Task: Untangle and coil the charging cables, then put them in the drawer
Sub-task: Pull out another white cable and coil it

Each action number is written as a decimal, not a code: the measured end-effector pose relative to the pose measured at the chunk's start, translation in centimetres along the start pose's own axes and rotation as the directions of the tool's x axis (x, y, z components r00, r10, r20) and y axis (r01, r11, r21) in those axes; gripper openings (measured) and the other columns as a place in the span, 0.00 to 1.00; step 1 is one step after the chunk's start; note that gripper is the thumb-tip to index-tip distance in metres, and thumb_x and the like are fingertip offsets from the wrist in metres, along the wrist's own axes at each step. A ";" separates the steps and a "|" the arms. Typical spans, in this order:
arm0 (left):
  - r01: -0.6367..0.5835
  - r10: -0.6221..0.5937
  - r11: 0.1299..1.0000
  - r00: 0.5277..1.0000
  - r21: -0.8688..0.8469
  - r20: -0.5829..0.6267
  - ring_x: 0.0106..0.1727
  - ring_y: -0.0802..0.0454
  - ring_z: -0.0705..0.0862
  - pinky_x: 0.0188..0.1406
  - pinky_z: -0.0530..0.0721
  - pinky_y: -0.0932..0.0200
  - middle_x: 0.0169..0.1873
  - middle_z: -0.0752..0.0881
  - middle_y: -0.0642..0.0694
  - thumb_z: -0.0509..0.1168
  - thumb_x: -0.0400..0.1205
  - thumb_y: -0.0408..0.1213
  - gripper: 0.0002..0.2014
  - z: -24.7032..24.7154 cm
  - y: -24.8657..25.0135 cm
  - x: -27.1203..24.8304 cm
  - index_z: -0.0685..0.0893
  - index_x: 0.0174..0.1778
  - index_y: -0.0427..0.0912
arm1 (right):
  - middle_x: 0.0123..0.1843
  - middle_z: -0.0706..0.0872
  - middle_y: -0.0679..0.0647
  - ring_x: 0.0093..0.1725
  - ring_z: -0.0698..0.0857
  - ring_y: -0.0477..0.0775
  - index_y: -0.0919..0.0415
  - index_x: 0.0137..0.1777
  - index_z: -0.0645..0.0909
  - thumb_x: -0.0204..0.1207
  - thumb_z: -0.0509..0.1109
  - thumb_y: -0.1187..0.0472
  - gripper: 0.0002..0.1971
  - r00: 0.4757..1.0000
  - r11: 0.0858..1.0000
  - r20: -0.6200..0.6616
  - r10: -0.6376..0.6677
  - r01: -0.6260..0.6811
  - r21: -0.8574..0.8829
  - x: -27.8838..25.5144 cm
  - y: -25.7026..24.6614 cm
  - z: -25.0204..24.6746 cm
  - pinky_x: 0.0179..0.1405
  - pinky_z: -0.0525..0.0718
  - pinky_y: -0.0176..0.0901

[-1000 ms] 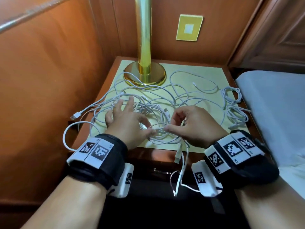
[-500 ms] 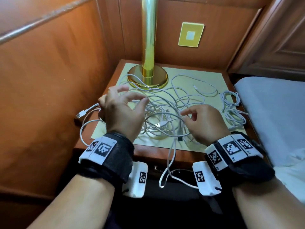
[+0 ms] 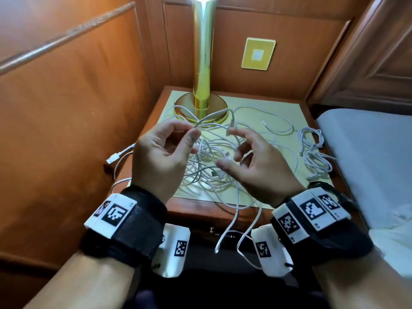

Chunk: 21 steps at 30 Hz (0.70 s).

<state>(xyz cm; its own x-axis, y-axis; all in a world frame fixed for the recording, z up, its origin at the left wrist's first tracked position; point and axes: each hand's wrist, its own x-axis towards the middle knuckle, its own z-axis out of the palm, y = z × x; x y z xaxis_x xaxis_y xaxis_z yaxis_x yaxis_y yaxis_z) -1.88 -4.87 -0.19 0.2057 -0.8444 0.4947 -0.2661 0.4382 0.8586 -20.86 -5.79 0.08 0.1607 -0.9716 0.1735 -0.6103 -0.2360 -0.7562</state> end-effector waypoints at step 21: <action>-0.148 0.008 0.878 0.955 0.454 0.296 0.39 0.50 0.80 0.40 0.76 0.58 0.36 0.83 0.51 0.71 0.82 0.36 0.04 -1.3 -3.3 -1.9 0.82 0.44 0.43 | 0.31 0.77 0.49 0.18 0.63 0.43 0.54 0.35 0.77 0.86 0.64 0.52 0.17 0.951 0.732 0.021 0.310 -0.253 0.633 -1.5 -4.3 -4.7 0.17 0.60 0.35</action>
<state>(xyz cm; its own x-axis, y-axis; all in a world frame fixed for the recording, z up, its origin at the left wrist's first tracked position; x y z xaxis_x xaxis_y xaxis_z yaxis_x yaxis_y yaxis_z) -0.18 -4.36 -3.77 -0.0842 -0.8942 0.4398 -0.6922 0.3700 0.6197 -22.15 -3.34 6.07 -0.0198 -0.9964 -0.0827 0.0033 0.0826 -0.9966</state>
